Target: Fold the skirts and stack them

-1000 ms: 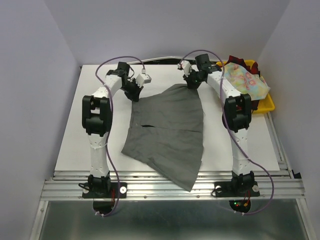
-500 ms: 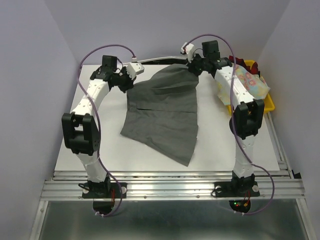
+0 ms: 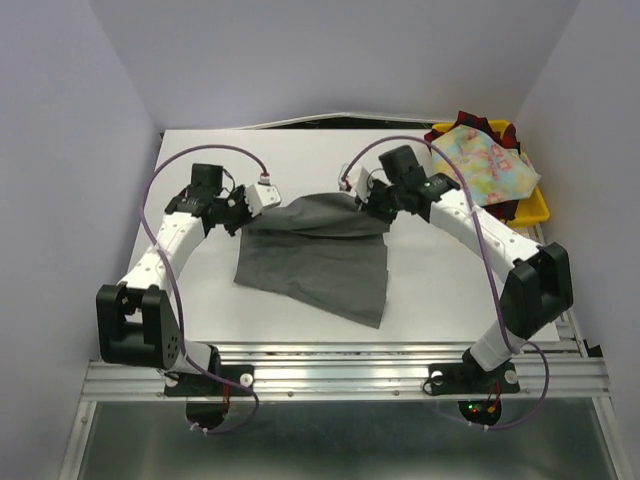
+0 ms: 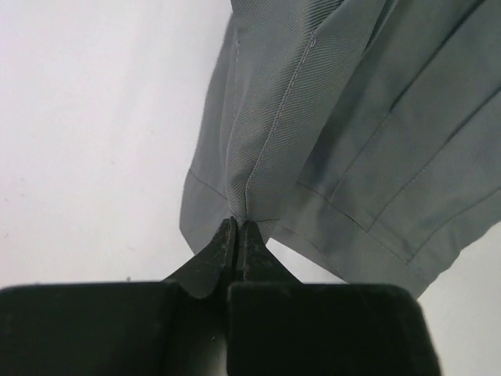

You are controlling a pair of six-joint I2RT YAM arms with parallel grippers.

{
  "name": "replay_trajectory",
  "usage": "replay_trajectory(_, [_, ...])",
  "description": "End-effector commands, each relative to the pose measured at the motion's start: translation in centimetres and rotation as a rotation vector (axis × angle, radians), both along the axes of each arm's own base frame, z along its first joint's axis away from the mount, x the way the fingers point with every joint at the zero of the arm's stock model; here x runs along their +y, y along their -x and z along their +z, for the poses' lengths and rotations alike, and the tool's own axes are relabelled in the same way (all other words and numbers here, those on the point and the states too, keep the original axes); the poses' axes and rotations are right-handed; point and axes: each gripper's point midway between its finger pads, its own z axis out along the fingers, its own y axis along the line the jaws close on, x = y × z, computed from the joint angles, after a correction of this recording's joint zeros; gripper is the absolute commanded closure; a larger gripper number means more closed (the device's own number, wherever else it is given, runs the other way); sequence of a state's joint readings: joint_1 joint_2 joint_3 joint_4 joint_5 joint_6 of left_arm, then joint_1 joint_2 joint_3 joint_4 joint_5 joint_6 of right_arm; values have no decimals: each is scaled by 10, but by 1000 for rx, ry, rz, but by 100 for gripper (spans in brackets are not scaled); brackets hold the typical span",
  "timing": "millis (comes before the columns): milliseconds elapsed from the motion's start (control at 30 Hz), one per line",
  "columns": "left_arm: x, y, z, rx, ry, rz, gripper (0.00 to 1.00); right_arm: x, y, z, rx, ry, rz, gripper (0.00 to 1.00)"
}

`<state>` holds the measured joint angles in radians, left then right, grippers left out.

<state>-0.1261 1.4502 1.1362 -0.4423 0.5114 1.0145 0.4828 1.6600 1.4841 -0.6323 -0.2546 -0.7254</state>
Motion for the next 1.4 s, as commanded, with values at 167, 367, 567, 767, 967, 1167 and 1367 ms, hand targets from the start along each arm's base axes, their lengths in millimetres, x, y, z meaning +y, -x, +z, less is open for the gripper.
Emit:
replay_trajectory(167, [21,75,-43,-88,-163,-168,100,0,77,-41,124,47,-8,99])
replay_trajectory(367, [32,118,-82,0,-228,-197,64,3,127,-79,334,37,90,41])
replay_trajectory(567, [32,136,-48,-73,-215,-205,43,12,171,-47,471,-54,167,17])
replay_trajectory(767, [29,132,-36,-56,-167,-148,42,22,155,-33,443,-97,114,20])
replay_trajectory(967, [20,109,-47,77,-101,-84,38,31,151,-72,516,-59,120,13])
replay_trajectory(1167, [11,95,-56,150,-78,-82,29,37,155,-118,540,-12,85,21])
replay_trajectory(1367, [12,90,-79,192,-132,-76,39,16,99,-154,341,124,-72,64])
